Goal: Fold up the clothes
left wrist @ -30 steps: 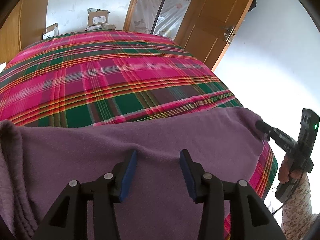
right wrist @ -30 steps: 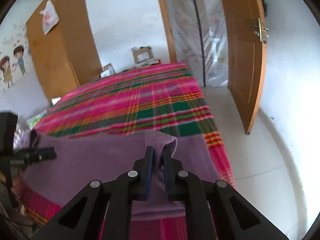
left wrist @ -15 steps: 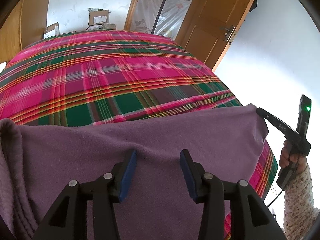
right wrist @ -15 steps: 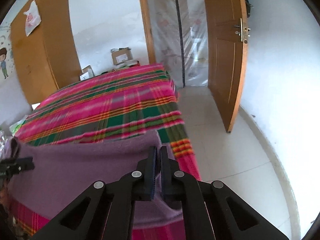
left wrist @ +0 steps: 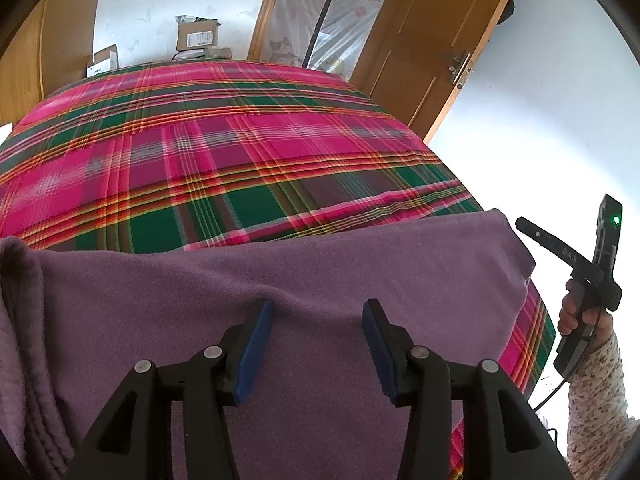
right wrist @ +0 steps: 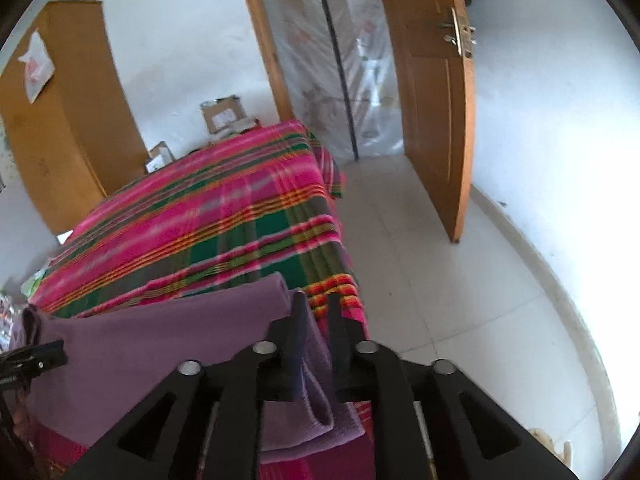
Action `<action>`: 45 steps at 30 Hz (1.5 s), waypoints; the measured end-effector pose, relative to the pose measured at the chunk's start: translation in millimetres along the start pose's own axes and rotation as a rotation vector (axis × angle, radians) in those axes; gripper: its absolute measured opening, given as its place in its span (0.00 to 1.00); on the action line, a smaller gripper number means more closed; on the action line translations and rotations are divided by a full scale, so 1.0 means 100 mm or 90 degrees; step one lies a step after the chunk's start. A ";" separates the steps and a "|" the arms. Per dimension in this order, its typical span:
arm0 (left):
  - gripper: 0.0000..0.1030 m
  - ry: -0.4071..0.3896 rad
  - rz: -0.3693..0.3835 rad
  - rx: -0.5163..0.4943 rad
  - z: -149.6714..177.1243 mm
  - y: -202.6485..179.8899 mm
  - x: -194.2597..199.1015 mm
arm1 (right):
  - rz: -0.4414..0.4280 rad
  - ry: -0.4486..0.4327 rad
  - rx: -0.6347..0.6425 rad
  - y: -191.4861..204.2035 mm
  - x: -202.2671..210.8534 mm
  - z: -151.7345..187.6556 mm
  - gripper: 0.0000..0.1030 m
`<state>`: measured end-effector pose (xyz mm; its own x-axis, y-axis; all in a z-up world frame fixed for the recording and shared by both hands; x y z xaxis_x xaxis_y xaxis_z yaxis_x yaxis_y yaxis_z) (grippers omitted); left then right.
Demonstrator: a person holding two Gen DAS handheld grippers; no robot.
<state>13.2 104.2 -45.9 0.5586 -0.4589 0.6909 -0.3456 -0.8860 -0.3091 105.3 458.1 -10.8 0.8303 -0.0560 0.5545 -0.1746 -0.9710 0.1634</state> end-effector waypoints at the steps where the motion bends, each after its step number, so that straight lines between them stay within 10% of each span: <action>1: 0.48 0.000 0.003 0.008 0.00 0.01 0.00 | -0.002 -0.008 0.009 0.03 0.03 0.00 0.31; 35: 0.48 -0.008 -0.033 -0.031 0.02 -0.05 0.00 | 0.003 0.084 0.058 0.17 -0.06 0.40 0.54; 45: 0.48 -0.007 -0.036 -0.028 0.02 -0.04 0.00 | -0.009 0.073 0.084 0.21 -0.05 0.40 0.19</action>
<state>15.7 108.1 -45.8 0.5871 -0.4085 0.6989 -0.3451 -0.9072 -0.2404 119.1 428.2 -42.7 0.7655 -0.0224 0.6431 -0.0860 -0.9940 0.0678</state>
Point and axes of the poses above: each gripper's, at about its wrist camera, not at the fingertips, and x roughly against the way its jaws point, y to its left, z to its underside, the point moved 9 cm from there along -x, roughly the way its jaws point, and after that the axes turned 5 degrees about -y, right-handed, at the moved point
